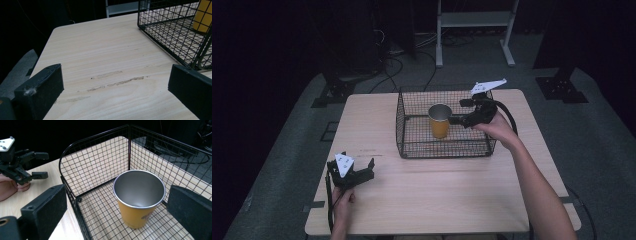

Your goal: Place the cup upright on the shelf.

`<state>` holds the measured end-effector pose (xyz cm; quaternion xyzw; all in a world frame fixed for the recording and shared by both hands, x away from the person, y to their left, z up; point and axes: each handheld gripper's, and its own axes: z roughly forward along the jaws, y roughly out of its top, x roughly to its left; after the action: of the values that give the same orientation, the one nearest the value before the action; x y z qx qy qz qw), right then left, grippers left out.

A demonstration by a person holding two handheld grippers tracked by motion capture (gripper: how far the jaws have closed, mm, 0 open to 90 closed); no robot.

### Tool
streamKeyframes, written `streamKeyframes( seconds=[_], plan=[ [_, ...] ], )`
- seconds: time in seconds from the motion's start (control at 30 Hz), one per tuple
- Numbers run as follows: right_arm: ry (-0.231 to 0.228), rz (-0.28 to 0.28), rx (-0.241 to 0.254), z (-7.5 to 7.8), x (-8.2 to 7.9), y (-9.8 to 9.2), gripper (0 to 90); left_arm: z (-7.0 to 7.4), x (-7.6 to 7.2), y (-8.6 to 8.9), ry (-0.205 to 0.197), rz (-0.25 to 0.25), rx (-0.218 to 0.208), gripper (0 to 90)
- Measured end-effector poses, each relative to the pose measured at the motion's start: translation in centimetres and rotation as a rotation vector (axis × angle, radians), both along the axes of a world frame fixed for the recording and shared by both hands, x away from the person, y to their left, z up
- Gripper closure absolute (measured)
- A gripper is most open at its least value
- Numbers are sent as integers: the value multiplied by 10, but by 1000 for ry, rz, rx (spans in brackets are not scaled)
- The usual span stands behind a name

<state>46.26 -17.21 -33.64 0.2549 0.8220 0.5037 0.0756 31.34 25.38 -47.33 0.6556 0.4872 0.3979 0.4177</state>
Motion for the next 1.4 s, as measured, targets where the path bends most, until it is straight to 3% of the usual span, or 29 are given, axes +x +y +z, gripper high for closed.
streamKeyframes(
  seconds=[0.33,0.83,1.4],
  plan=[
    [8,11,21,2,-14,-12,52,0,0,0,0,0,1,0],
    [25,23,1,-7,-29,-23,52,0,0,0,-1,0,1,0],
    [2,38,0,-11,-53,-35,52,0,0,-1,0,0,4,0]
  ],
)
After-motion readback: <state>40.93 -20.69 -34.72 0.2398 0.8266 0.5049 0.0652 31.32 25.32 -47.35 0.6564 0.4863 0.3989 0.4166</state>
